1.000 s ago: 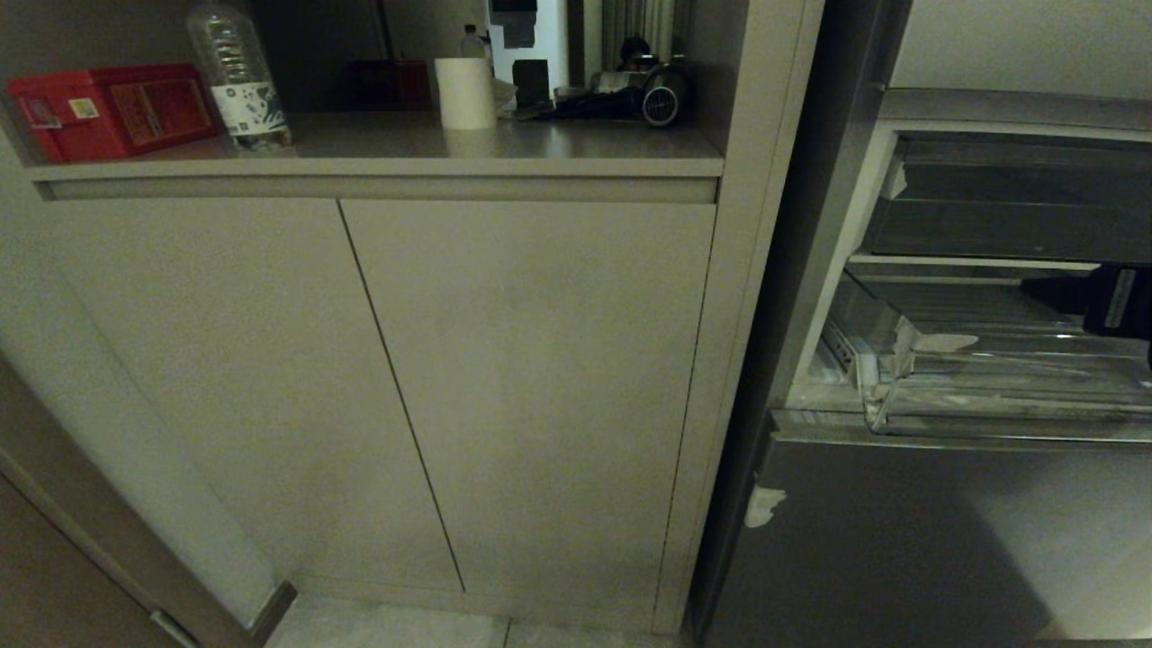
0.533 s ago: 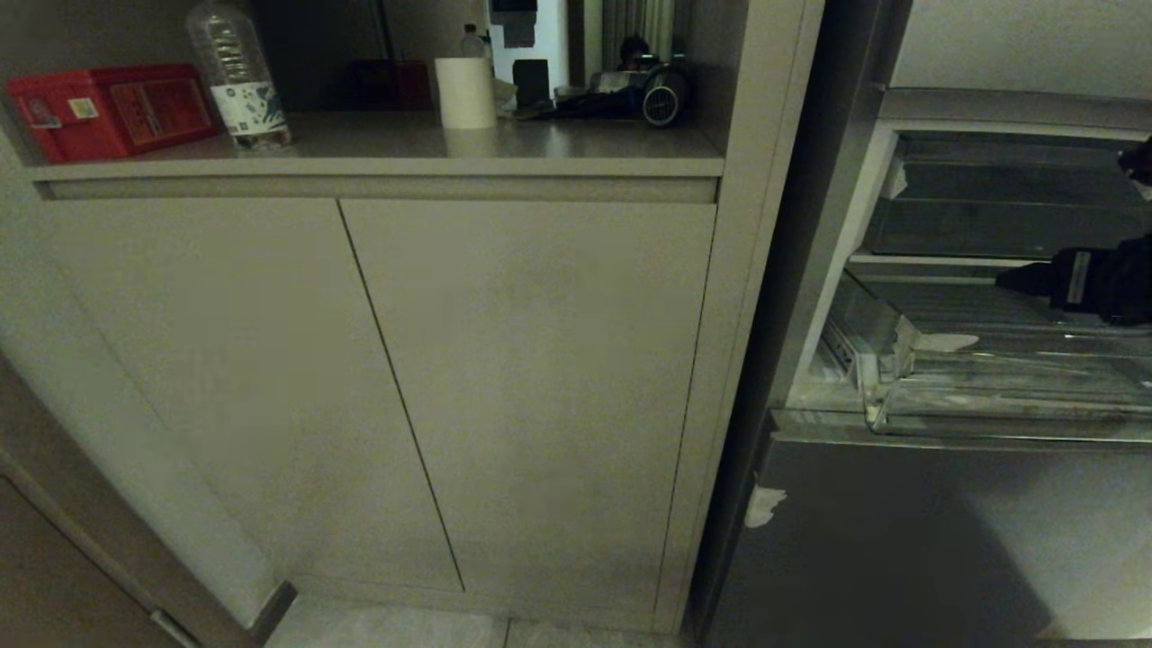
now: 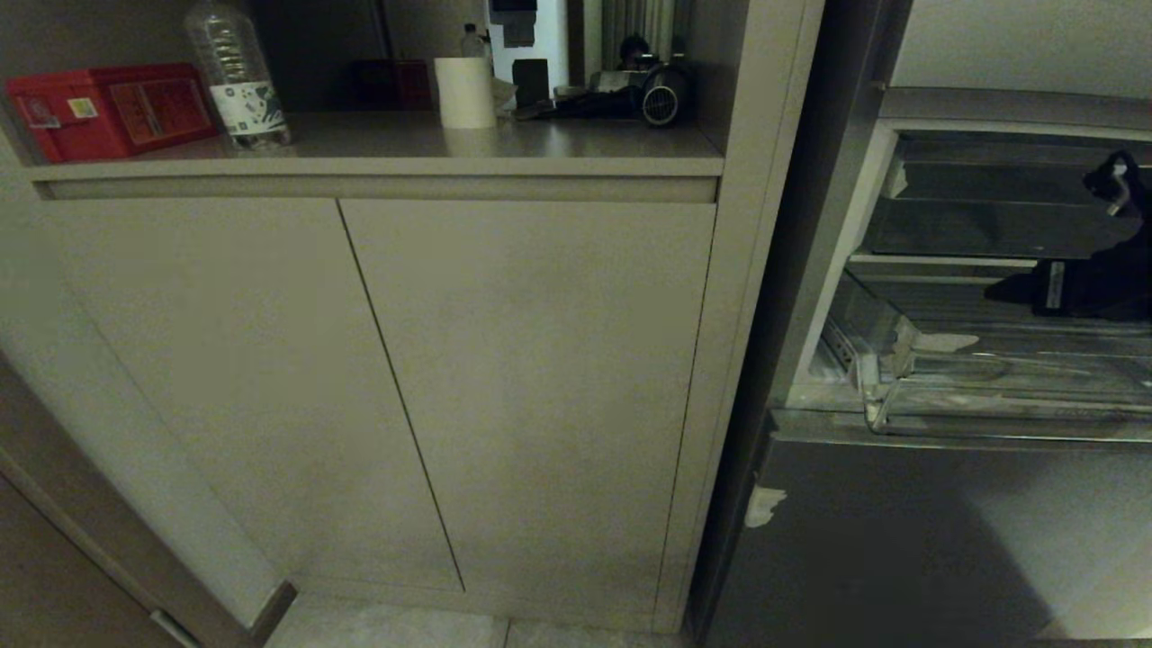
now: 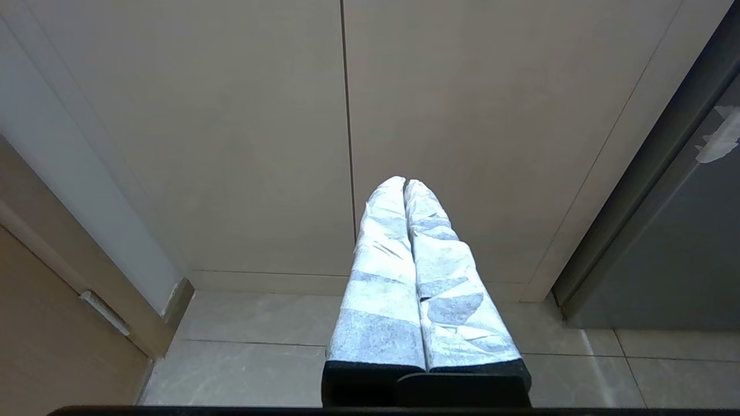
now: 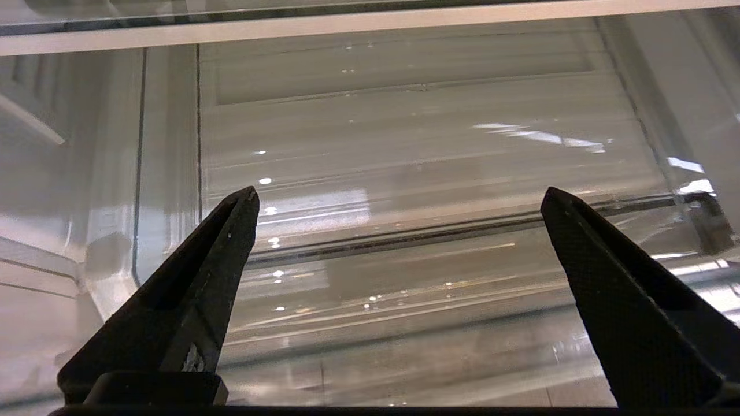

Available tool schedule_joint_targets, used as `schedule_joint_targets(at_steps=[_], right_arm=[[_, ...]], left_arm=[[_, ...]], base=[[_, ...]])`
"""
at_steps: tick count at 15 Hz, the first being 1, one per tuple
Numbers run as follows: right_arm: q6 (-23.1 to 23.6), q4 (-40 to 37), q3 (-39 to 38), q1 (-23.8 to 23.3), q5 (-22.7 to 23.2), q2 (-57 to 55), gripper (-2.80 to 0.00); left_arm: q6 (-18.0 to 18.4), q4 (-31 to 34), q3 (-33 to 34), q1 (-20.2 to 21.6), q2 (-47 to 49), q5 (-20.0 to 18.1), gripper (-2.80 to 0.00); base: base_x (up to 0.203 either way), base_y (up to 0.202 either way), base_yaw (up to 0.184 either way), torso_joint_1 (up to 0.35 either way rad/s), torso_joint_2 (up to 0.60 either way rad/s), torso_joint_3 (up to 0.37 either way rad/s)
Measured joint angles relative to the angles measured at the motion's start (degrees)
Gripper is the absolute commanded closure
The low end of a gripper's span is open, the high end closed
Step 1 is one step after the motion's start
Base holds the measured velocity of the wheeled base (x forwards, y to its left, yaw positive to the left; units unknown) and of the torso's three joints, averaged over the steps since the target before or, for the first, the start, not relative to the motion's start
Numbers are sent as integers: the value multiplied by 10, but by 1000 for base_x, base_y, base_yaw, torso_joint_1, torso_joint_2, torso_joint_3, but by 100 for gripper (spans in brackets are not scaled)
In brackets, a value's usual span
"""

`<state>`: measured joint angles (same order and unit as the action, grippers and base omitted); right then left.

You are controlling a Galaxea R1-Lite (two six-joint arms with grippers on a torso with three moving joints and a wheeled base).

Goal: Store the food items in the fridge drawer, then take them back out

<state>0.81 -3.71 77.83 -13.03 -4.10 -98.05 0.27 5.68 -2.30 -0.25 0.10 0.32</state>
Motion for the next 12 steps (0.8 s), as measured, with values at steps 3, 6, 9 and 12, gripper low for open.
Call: schedule_joint_targets(at_steps=[3, 6, 9, 12], right_arm=[[14, -37, 18, -4, 2, -12, -280], [37, -77, 35, -10, 1, -15, -280], [42, -130, 58, -14, 0, -14, -280], [52, -167, 66, -18, 0, -5, -280]], left_arm=[[0, 0, 0, 0, 0, 0, 0], [0, 0, 0, 0, 0, 0, 0], [0, 0, 0, 0, 0, 0, 0], [0, 0, 0, 0, 0, 0, 0]], base=[[0, 0, 0, 0, 0, 0], [0, 0, 0, 0, 0, 0], [0, 0, 0, 0, 0, 0], [0, 0, 0, 0, 0, 0]])
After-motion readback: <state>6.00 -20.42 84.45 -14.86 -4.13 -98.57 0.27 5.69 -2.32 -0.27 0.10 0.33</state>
